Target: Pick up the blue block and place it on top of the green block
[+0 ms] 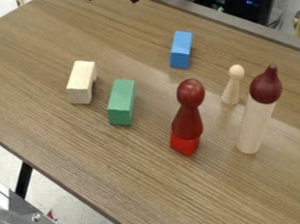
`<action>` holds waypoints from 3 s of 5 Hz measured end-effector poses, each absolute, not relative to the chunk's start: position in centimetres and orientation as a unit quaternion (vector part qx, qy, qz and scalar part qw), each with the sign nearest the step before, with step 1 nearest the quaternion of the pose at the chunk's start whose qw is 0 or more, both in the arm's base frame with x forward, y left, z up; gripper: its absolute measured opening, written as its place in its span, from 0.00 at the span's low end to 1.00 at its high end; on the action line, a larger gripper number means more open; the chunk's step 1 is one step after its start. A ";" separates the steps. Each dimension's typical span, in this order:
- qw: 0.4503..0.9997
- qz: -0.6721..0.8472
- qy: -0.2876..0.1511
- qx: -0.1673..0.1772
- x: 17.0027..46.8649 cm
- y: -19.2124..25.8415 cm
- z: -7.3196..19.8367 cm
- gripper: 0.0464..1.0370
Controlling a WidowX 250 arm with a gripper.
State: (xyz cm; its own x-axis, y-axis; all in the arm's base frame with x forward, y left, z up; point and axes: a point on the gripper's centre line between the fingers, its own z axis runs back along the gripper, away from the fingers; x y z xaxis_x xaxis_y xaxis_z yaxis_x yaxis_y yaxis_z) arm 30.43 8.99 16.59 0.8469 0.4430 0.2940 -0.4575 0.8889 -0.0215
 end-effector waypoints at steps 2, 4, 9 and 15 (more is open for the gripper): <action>0.966 0.228 -0.119 0.017 31.1 8.0 14.2 0.96; 0.964 0.222 -0.150 0.006 34.8 5.2 12.5 0.96; 0.956 0.237 -0.169 0.026 40.6 4.8 7.9 0.96; 0.956 0.265 -0.115 0.056 41.6 5.6 2.5 0.96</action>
State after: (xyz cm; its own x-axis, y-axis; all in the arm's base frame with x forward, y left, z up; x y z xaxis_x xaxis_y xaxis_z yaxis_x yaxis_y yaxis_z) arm 41.58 5.58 2.50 0.8337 0.4929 0.2489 -0.5188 0.8536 0.0472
